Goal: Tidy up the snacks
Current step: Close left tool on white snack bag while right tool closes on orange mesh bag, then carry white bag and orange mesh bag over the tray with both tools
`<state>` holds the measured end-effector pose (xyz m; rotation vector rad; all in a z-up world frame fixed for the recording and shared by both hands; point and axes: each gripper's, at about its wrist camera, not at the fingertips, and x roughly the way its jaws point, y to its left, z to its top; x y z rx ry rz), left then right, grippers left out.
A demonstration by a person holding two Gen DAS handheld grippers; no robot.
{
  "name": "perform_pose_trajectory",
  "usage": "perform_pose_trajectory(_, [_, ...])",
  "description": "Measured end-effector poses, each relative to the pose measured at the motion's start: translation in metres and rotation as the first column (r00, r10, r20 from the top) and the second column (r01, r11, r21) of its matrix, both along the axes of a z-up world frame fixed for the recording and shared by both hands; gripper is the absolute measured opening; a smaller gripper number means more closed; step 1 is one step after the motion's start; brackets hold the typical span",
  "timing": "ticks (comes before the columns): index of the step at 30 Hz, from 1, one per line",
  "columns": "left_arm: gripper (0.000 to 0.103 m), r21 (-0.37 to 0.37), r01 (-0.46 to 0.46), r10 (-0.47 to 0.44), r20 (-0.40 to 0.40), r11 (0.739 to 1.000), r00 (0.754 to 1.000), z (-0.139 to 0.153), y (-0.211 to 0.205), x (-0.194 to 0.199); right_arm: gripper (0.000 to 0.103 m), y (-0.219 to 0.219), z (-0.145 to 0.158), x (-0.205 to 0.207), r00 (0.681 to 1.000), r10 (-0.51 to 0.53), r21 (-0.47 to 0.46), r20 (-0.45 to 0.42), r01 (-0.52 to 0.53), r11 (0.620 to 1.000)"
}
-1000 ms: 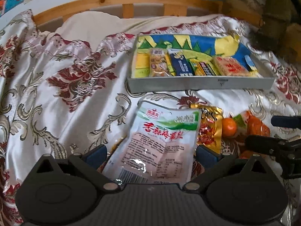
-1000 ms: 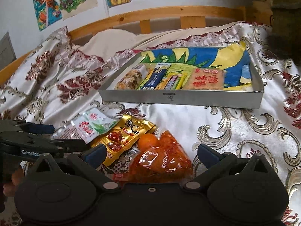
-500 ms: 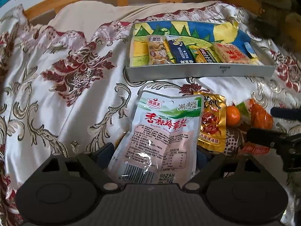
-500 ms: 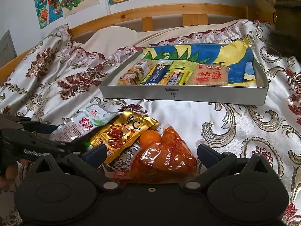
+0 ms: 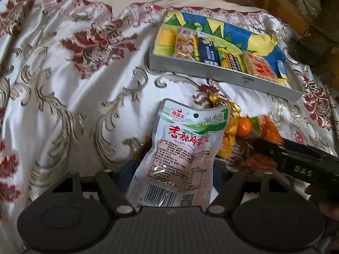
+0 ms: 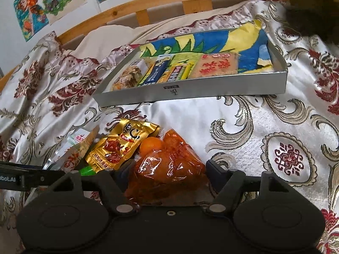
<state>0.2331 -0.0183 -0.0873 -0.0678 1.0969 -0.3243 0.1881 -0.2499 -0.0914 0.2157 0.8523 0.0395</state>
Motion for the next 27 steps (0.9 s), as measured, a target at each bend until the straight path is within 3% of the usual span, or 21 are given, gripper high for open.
perform_pose_trajectory(3, [0.074, -0.007, 0.001, -0.001, -0.001, 1.000, 1.000, 0.000, -0.001, 0.001, 0.072, 0.002, 0.000, 0.000, 1.000, 0.016, -0.001, 0.000, -0.016, 1.000])
perform_pose_trajectory(8, [0.062, -0.075, -0.074, 0.072, -0.036, 0.994, 0.997, 0.001, 0.011, 0.005, 0.070, -0.001, 0.004, -0.001, 1.000, 0.012, 0.035, -0.010, -0.011, 0.999])
perform_pose_trajectory(14, [0.049, -0.111, -0.113, 0.107, -0.059, 0.987, 0.993, 0.002, 0.016, 0.007, 0.069, 0.007, 0.010, -0.007, 0.999, 0.052, 0.013, -0.001, -0.052, 0.999])
perform_pose_trajectory(20, [0.044, -0.166, -0.140, 0.127, -0.081, 0.976, 0.989, 0.002, 0.020, 0.007, 0.069, 0.009, 0.013, -0.008, 0.997, 0.069, 0.014, 0.018, -0.069, 0.998])
perform_pose_trajectory(24, [0.044, -0.213, -0.150, 0.134, -0.088, 0.966, 0.987, 0.004, 0.022, 0.006, 0.069, 0.011, 0.029, -0.017, 0.991, 0.081, -0.054, 0.108, -0.075, 0.996])
perform_pose_trajectory(27, [0.044, -0.236, -0.135, 0.121, -0.070, 0.962, 0.990, 0.008, 0.020, 0.004, 0.069, 0.006, 0.038, -0.022, 0.987, 0.079, -0.028, 0.141, -0.075, 0.997])
